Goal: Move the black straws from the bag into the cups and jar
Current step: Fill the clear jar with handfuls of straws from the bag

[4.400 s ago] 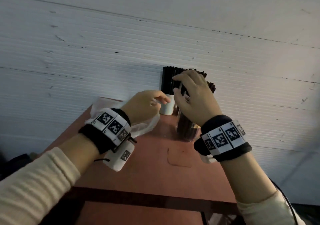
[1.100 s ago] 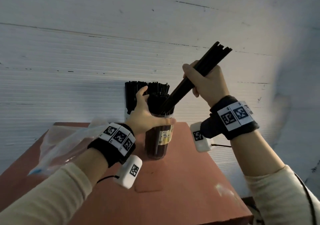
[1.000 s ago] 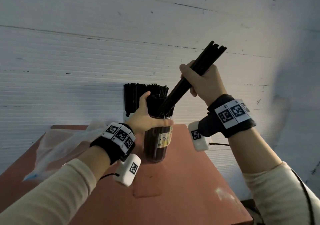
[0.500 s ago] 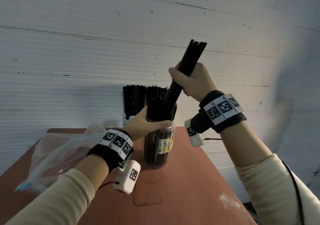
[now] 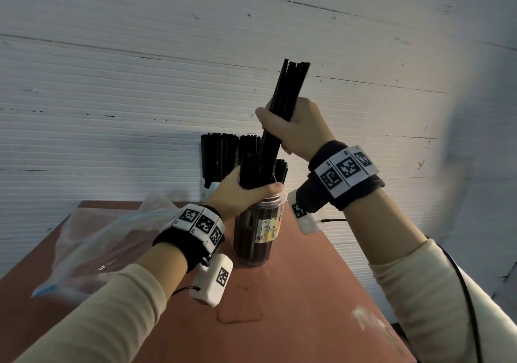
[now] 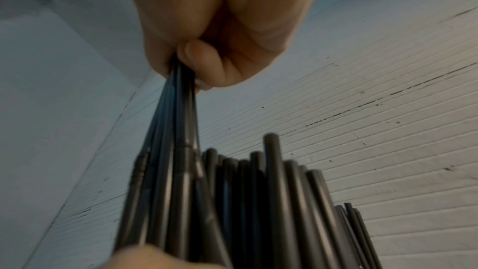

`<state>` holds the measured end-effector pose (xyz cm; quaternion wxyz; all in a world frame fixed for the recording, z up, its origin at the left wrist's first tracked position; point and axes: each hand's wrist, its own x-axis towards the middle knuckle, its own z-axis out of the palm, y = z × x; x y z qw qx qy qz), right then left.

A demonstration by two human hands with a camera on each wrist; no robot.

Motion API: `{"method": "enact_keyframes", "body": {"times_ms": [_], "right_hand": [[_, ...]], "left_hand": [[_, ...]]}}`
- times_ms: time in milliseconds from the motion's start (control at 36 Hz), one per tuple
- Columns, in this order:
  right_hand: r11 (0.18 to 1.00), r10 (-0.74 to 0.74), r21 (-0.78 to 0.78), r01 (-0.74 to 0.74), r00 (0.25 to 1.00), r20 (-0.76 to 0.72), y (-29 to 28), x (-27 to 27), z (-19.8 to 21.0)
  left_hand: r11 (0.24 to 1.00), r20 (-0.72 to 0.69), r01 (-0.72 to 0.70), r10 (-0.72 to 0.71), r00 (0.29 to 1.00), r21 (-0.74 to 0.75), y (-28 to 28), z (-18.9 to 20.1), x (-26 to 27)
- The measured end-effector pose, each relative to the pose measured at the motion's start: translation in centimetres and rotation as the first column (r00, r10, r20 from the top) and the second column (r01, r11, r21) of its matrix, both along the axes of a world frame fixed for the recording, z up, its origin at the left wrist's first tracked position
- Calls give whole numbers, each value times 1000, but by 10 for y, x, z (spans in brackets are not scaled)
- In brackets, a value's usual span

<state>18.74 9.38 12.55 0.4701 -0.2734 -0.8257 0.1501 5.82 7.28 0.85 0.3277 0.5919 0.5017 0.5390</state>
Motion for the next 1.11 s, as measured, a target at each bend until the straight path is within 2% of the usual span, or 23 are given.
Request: {"method": "enact_keyframes", "body": {"times_ms": [83, 194, 500, 639, 750, 861, 944, 1028, 1111], "right_hand": [[1000, -14, 8, 14, 1000, 7, 0, 0, -2], [1000, -27, -11, 27, 1000, -10, 3, 3, -5], [999, -37, -34, 40, 996, 81, 8, 12, -31], [996, -22, -80, 33, 991, 135, 8, 15, -44], [996, -74, -38, 77, 994, 84, 11, 18, -51], [991, -98, -109, 84, 986, -133, 3, 25, -43], [998, -49, 22, 53, 985, -165, -6, 30, -31], [973, -75, 217, 81, 996, -39, -9, 26, -24], [947, -113, 307, 96, 993, 38, -11, 19, -28]], "left_hand": [[999, -20, -41, 41, 999, 21, 0, -1, 3], [999, -37, -25, 27, 999, 36, -3, -2, 2], [993, -81, 88, -95, 992, -84, -15, -1, -10], [995, -115, 36, -47, 992, -97, -22, -5, -11], [995, -148, -8, -7, 989, -99, -24, -9, -10], [995, -133, -7, -6, 991, -99, -24, -11, -10], [994, -140, -28, 13, 990, -107, -22, -13, -10], [993, -128, -40, 26, 991, -110, -22, -14, -8], [993, -114, -55, 42, 993, -107, -21, -16, -6]]}}
